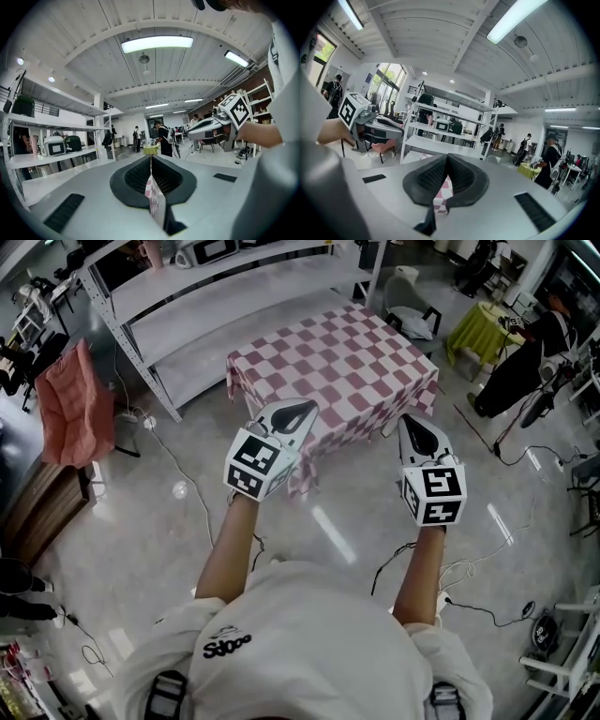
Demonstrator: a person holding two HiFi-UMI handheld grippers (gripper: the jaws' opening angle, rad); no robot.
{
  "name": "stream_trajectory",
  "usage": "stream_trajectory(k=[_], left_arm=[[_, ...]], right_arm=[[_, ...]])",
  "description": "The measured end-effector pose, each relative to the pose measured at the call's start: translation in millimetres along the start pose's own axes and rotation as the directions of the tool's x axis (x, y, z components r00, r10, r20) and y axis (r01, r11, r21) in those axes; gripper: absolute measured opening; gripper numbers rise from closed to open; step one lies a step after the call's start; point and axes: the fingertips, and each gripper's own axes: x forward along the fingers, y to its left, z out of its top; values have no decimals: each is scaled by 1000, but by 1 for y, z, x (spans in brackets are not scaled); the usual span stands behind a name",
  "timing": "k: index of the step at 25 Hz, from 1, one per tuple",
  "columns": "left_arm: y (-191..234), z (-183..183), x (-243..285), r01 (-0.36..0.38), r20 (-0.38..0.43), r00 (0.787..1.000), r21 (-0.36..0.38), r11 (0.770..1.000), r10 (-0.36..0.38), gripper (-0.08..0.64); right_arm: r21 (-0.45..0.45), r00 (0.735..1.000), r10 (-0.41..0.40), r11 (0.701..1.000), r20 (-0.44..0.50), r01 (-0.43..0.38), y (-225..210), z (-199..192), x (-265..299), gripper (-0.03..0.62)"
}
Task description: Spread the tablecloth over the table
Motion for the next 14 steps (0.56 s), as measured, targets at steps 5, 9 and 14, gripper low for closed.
stream_trajectory(k=[5, 9, 14], left_arm=[[-6, -4, 3, 16, -10, 1000, 5, 1000, -16, 32], [-6, -3, 4, 14, -18, 1000, -2, 1000, -14, 32], [-6, -4, 7, 14, -18, 1000, 5, 1000, -14, 32]], right_arm=[[16, 1000, -13, 1000, -5, 13, -2, -6, -2, 22], [20, 1000, -15, 1000, -13, 15, -2, -10, -2, 21], [23, 1000, -9, 1000, -12, 10, -3, -12, -1, 22]])
